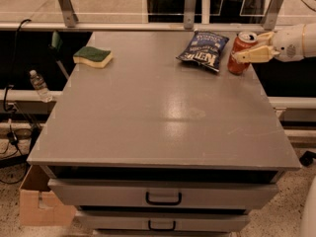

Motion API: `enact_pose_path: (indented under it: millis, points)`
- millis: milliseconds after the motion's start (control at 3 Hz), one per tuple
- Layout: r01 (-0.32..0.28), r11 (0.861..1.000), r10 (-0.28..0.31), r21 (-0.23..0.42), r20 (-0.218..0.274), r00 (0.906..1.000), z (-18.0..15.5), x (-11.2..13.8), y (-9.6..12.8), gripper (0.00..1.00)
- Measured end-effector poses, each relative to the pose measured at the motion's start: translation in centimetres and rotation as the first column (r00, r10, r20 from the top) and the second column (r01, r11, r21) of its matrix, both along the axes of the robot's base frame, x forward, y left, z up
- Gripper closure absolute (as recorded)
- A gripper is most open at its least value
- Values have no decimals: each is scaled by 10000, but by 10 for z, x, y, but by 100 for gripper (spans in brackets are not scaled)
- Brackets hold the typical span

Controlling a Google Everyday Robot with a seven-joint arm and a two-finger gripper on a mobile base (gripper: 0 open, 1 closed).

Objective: Move coke can near blue chip bag

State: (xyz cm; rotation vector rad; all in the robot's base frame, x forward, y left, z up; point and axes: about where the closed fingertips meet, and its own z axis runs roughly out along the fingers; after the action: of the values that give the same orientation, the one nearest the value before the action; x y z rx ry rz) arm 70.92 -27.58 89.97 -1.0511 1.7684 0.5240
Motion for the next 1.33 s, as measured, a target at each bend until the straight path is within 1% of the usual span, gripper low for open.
enact_pose_path:
  millis: [333, 667, 1000, 1333]
  points:
    - [8, 10000, -6, 89, -225, 9997, -8, 4, 3, 61]
    - [-101, 9997, 109, 200, -437, 9990, -16, 6, 10, 37]
    - [-102, 9997, 111, 202, -439, 9990, -15, 6, 10, 13]
    - [-152, 9989, 176, 442, -531, 9984, -18, 5, 13, 0]
